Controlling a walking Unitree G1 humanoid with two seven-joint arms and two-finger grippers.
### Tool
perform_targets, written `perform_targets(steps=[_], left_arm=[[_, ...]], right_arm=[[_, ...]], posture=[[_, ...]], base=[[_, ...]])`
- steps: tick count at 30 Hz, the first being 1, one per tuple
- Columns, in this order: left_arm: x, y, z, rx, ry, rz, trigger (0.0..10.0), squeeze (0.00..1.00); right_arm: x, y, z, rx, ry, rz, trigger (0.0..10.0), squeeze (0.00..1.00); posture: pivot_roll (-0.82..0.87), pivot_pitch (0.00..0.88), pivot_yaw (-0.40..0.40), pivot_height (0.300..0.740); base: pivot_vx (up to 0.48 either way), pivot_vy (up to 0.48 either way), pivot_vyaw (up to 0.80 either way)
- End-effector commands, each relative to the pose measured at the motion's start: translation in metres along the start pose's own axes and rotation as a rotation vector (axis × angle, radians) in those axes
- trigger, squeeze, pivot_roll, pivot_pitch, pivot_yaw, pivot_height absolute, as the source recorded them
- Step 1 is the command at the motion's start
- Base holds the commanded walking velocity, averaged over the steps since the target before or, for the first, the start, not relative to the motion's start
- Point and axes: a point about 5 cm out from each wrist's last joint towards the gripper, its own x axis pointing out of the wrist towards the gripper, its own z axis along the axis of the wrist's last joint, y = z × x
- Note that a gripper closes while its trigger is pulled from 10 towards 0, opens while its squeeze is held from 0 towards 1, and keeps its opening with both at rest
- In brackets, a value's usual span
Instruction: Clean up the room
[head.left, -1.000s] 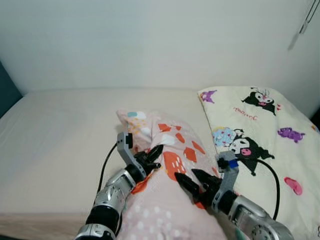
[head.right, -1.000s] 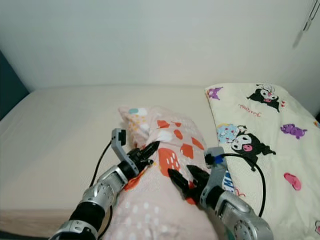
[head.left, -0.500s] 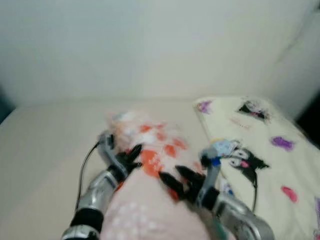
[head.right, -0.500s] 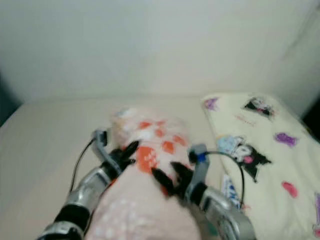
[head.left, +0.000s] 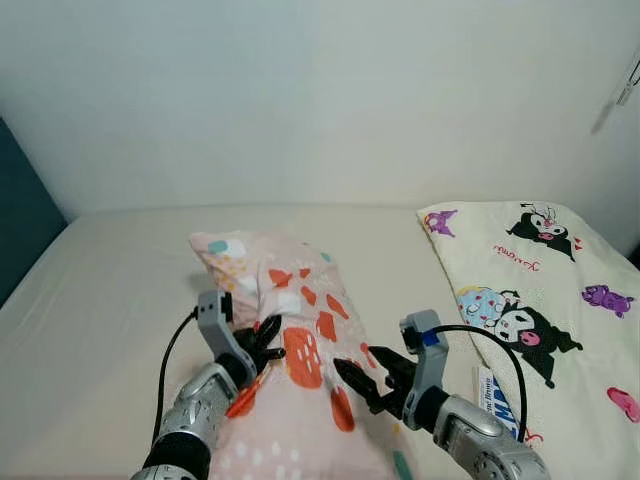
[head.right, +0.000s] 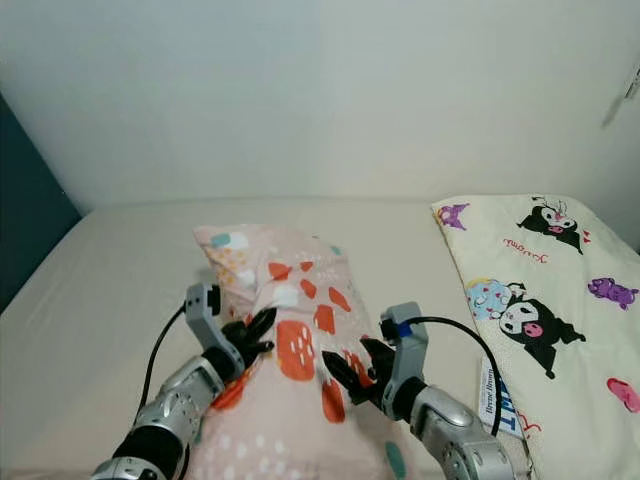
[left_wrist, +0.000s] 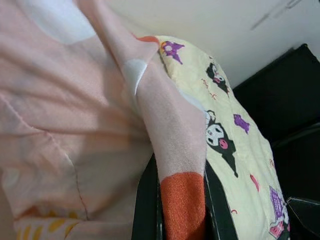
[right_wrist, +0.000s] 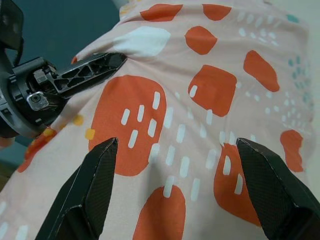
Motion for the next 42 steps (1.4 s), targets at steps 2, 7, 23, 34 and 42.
perform_targets(steps=[2,7,23,34,42], left_arm=[[0.004,-0.005,0.008,0.036,-0.043,-0.018,10.0,0.0],[0.005,-0.005,0.008,0.041,-0.043,-0.015,10.0,0.0],[0.005,-0.004,0.006,0.045,-0.047,-0.009,10.0,0.0],[0.005,-0.004,0.006,0.046,-0.048,-0.009,10.0,0.0],[0.018,-0.007,0.043,0.249,-0.099,0.024,10.0,0.0]], right_arm=[[0.001,-0.004,-0.001,-0.008,-0.001,-0.018,10.0,0.0],[0.002,-0.006,-0.002,-0.022,-0.001,-0.028,10.0,0.0],[0.004,-0.008,-0.004,-0.046,-0.001,-0.041,10.0,0.0],[0.004,-0.008,-0.004,-0.049,-0.004,-0.042,10.0,0.0],[0.005,-0.022,0.001,-0.052,-0.088,-0.175,10.0,0.0]], posture=[[-0.13,0.0,0.003,0.74],[-0.13,0.0,0.003,0.74],[-0.13,0.0,0.003,0.74],[-0.13,0.0,0.003,0.74],[-0.14,0.0,0.019,0.74]], base=[[0.0,0.0,0.0],[0.0,0.0,0.0],[0.0,0.0,0.0],[0.0,0.0,0.0],[0.0,0.114,0.0]])
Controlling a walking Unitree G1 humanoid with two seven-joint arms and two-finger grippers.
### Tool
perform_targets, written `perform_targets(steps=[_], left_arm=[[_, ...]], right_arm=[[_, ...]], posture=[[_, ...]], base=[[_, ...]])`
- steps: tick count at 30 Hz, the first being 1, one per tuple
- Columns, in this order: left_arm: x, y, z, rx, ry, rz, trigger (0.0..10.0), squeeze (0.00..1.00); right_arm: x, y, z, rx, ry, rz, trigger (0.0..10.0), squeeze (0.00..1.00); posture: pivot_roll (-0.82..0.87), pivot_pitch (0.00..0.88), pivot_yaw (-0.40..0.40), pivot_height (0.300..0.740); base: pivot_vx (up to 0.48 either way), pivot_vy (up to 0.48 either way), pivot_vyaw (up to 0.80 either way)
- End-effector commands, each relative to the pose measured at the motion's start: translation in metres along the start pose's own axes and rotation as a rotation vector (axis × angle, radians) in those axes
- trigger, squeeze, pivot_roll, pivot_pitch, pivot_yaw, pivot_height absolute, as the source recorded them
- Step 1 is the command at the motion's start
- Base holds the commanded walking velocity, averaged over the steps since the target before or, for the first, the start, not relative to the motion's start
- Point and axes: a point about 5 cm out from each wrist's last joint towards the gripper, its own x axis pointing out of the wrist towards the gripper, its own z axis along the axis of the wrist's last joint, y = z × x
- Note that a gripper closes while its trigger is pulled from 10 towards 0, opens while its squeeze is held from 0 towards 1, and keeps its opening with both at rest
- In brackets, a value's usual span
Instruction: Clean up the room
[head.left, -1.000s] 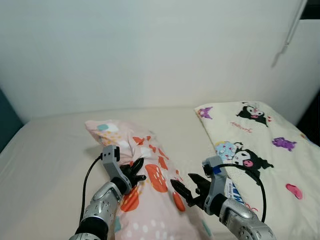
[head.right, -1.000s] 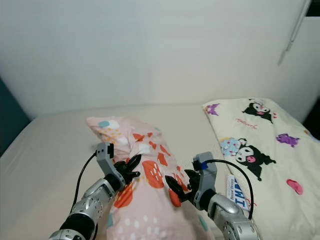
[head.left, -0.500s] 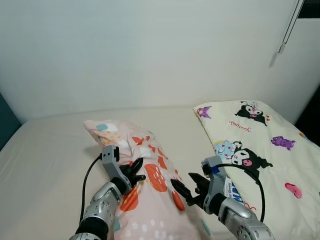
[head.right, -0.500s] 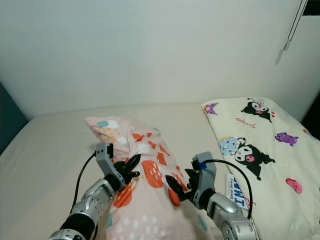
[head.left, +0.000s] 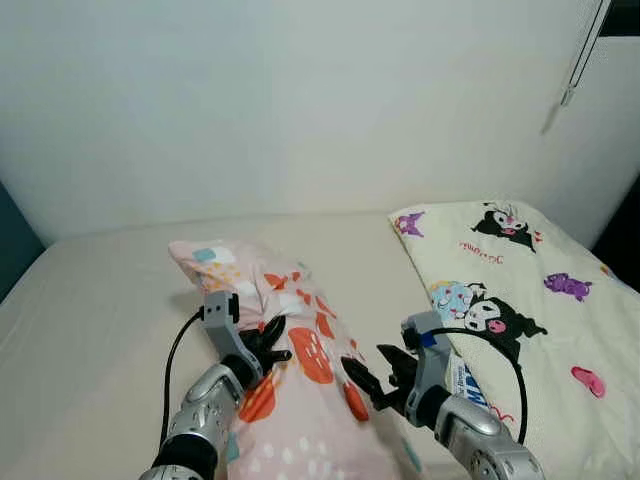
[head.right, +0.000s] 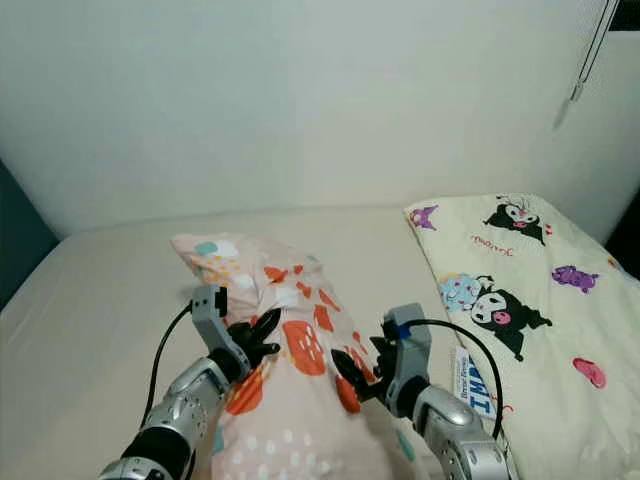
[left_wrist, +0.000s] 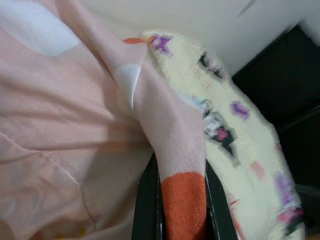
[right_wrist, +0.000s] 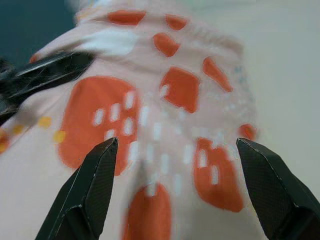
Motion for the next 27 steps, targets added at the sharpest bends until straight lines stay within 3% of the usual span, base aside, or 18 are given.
perform_targets(steps=[1,7,14,19,23,26,27], left_arm=[[0.011,-0.003,0.037,0.123,-0.106,-0.009,10.0,0.0],[0.013,-0.004,0.041,0.133,-0.115,-0.01,10.0,0.0],[0.013,-0.007,0.03,0.135,-0.089,-0.007,10.0,0.0],[0.008,-0.001,0.013,0.18,-0.008,0.03,10.0,0.0],[-0.01,0.016,-0.023,0.212,0.156,0.118,10.0,0.0],[-0.014,0.019,-0.03,0.218,0.186,0.134,10.0,0.0],[-0.021,0.024,-0.04,0.234,0.238,0.162,10.0,0.0]], right_arm=[[0.001,-0.006,0.005,-0.004,-0.045,-0.057,10.0,0.0],[0.0,-0.01,0.006,-0.008,-0.055,-0.076,10.0,0.0],[-0.001,-0.019,-0.005,-0.008,-0.021,-0.13,10.0,0.0],[-0.003,-0.029,-0.021,-0.005,0.028,-0.194,10.0,0.0],[-0.011,-0.04,-0.05,0.005,0.125,-0.27,10.0,0.0],[-0.013,-0.042,-0.055,0.006,0.144,-0.282,10.0,0.0],[-0.015,-0.043,-0.064,0.001,0.183,-0.298,10.0,0.0]], posture=[[-0.14,0.0,0.019,0.74],[-0.14,0.0,0.021,0.74],[-0.14,0.0,0.021,0.74],[-0.14,0.0,0.016,0.74],[-0.14,0.0,0.022,0.74],[-0.14,0.0,0.022,0.74],[-0.14,0.0,0.026,0.74]], base=[[0.0,0.454,0.0],[0.0,0.136,0.0],[0.0,0.0,0.0],[0.0,0.0,0.0],[0.0,0.0,0.0],[0.0,0.0,0.0],[0.0,0.0,0.0]])
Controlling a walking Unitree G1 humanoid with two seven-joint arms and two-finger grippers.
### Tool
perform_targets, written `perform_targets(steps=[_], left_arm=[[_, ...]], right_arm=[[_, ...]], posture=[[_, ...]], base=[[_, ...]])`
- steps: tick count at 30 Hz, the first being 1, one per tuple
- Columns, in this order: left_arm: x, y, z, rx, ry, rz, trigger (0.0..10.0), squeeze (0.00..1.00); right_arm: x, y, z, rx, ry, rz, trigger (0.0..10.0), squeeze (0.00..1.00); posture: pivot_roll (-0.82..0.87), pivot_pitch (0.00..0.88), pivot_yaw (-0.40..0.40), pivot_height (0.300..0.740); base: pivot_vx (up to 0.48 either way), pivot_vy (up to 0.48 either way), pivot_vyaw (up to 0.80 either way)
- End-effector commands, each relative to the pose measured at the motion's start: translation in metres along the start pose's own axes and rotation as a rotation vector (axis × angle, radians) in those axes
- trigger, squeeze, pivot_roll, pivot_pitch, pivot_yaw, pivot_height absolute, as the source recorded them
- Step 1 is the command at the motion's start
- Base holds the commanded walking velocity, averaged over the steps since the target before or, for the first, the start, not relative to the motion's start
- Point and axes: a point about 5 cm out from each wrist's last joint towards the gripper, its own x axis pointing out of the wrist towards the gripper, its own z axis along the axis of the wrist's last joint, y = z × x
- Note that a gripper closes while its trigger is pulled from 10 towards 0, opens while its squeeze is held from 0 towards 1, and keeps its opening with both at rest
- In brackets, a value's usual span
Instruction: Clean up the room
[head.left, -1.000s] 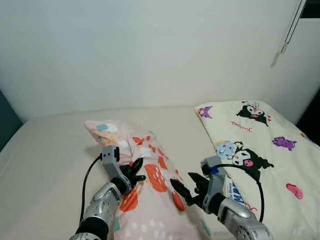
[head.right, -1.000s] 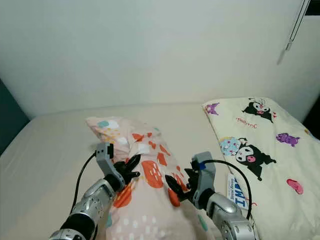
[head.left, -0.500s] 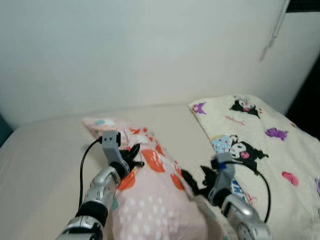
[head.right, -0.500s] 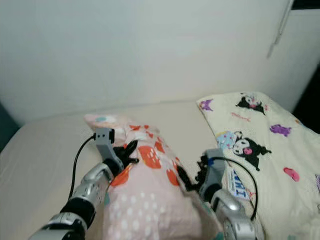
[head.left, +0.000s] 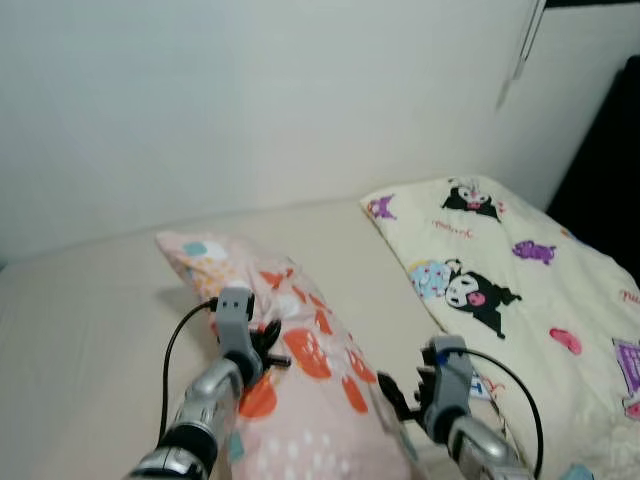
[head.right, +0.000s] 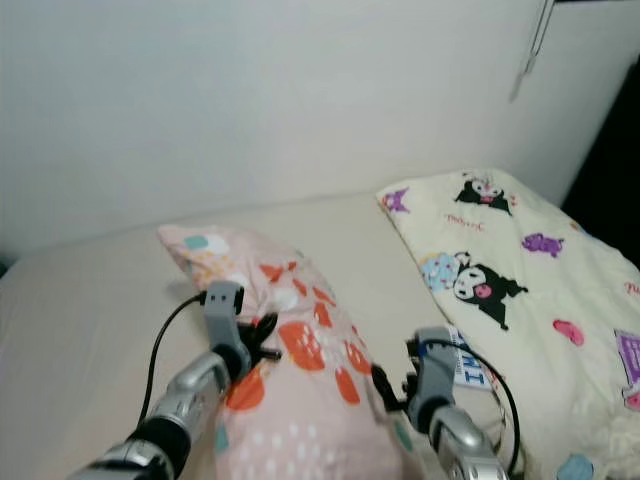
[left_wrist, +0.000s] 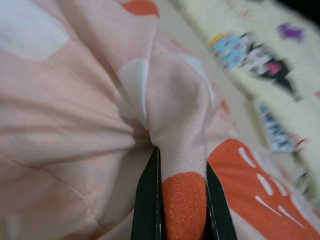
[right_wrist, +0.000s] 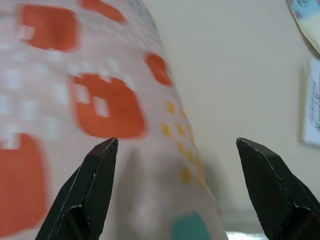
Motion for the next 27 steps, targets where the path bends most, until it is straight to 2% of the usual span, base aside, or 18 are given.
perform_targets(steps=[1,2,4,5,6,7,11,14,18,23,27], left_arm=[[-0.009,0.006,-0.024,0.026,0.107,0.037,10.0,0.0],[-0.009,0.006,-0.024,0.026,0.107,0.037,10.0,0.0],[-0.022,0.013,-0.049,0.04,0.215,0.088,10.0,0.0],[-0.022,0.013,-0.049,0.04,0.215,0.088,10.0,0.0],[-0.033,0.017,-0.069,0.04,0.293,0.131,10.0,0.0],[-0.033,0.017,-0.069,0.04,0.293,0.131,10.0,0.0],[-0.056,0.025,-0.101,0.029,0.426,0.205,10.0,0.0],[-0.063,0.026,-0.11,0.032,0.469,0.223,10.0,0.0],[-0.086,0.026,-0.138,0.042,0.597,0.245,10.0,0.0],[-0.096,0.023,-0.149,0.057,0.649,0.227,10.0,0.0],[-0.1,0.022,-0.154,0.061,0.668,0.217,10.0,0.0]], right_arm=[[0.0,-0.001,-0.015,-0.011,0.055,-0.021,10.0,0.0],[0.0,-0.001,-0.015,-0.011,0.055,-0.021,10.0,0.0],[-0.003,-0.006,-0.04,-0.004,0.15,-0.063,10.0,0.0],[-0.003,-0.006,-0.04,-0.004,0.15,-0.063,10.0,0.0],[-0.01,-0.011,-0.065,0.006,0.249,-0.115,10.0,0.0],[-0.01,-0.011,-0.065,0.006,0.249,-0.115,10.0,0.0],[-0.024,-0.013,-0.099,0.016,0.397,-0.174,10.0,0.0],[-0.027,-0.011,-0.107,0.023,0.424,-0.177,10.0,0.0],[-0.039,-0.011,-0.126,0.018,0.516,-0.213,10.0,0.0],[-0.048,-0.013,-0.136,0.053,0.562,-0.26,10.0,0.0],[-0.048,-0.013,-0.137,0.038,0.569,-0.256,10.0,0.0]], posture=[[-0.14,0.0,0.026,0.74],[-0.14,0.0,0.026,0.74],[-0.14,0.0,0.028,0.74],[-0.14,0.0,0.028,0.74],[-0.14,0.0,0.029,0.74],[-0.14,0.0,0.029,0.74],[-0.14,0.0,0.026,0.74],[-0.14,0.0,0.026,0.74],[-0.14,0.0,0.031,0.74],[-0.14,0.0,0.034,0.74],[-0.14,0.0,0.032,0.74]], base=[[0.0,0.0,0.0],[0.0,0.0,0.0],[0.0,0.0,0.0],[0.0,0.0,0.0],[0.0,0.0,0.0],[0.0,0.0,0.0],[0.0,0.0,0.0],[0.0,0.0,0.0],[0.0,0.0,0.0],[0.0,0.0,0.28],[0.0,0.0,0.48]])
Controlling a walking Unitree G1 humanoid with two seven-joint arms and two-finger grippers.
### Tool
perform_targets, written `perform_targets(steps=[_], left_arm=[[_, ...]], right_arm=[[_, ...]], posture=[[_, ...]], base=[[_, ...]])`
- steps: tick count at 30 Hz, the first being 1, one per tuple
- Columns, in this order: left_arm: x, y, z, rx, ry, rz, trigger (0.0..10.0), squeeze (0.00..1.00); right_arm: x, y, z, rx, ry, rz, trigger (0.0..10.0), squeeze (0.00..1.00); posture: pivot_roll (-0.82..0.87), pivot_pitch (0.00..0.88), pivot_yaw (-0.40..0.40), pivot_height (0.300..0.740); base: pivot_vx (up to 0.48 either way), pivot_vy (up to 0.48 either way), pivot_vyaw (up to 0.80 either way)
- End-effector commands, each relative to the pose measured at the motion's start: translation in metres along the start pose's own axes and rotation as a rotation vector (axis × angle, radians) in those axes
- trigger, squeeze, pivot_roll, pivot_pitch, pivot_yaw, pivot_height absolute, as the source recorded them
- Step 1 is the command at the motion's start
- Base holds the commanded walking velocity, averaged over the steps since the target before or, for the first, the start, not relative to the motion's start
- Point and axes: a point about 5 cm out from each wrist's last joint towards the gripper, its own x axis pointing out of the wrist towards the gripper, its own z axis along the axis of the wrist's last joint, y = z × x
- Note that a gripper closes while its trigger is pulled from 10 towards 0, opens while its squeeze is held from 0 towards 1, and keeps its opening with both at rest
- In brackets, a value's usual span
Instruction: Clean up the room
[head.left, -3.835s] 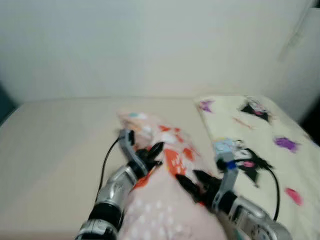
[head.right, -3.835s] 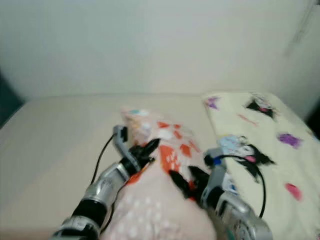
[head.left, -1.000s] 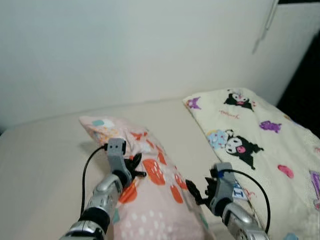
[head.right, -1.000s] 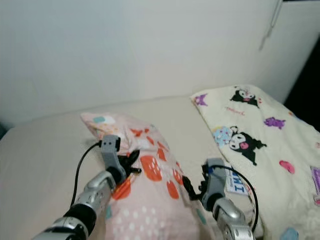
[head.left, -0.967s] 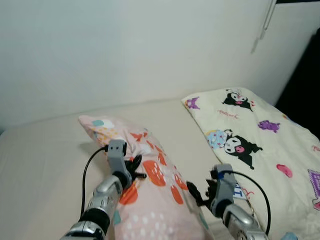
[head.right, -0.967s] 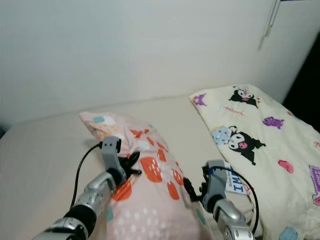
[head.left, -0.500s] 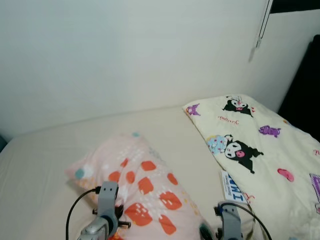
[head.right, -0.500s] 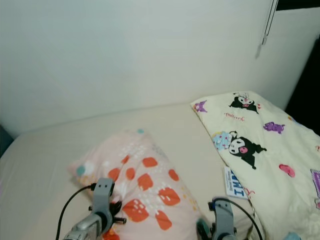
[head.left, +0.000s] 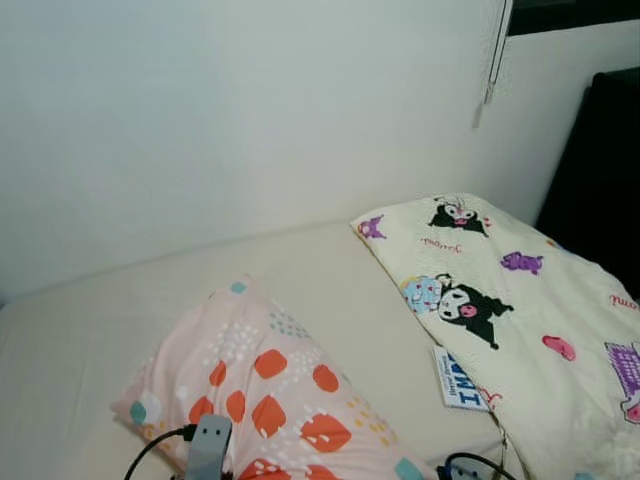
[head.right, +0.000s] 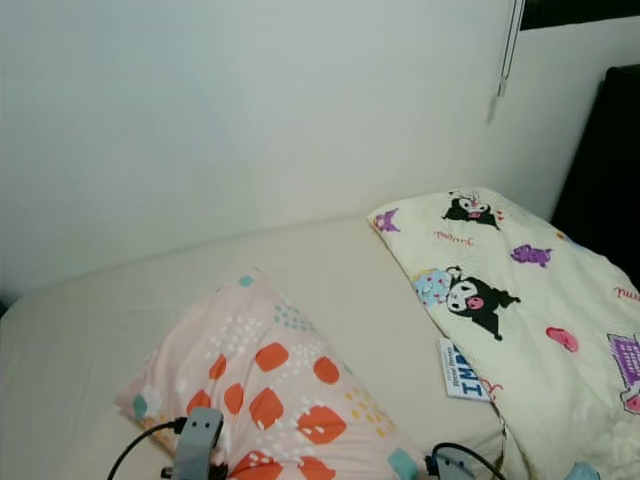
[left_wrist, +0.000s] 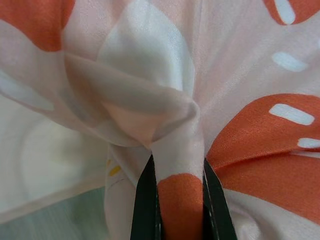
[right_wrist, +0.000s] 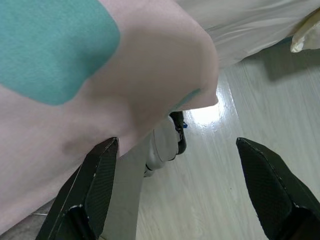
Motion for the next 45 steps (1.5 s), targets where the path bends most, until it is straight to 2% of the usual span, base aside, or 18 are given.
perform_targets(steps=[1,38,45], left_arm=[[-0.0054,0.0028,-0.0268,0.01,0.117,-0.001,10.0,0.0],[-0.0043,-0.0007,-0.0257,0.031,0.122,-0.013,10.0,0.0],[-0.004,-0.0014,-0.0251,0.008,0.127,-0.023,10.0,0.0]], right_arm=[[0.0008,0.0068,-0.0034,-0.019,0.017,0.018,10.0,0.0],[0.0004,0.0086,-0.0085,-0.058,0.024,0.035,10.0,0.0],[0.0001,0.0086,-0.012,-0.039,0.04,0.029,10.0,0.0]], posture=[[-0.14,0.0,0.03,0.74],[-0.14,0.0,0.022,0.74],[-0.14,0.0,0.023,0.74]], base=[[0.0,0.0,0.5],[0.0,0.0,0.77],[0.0,0.0,0.0]])
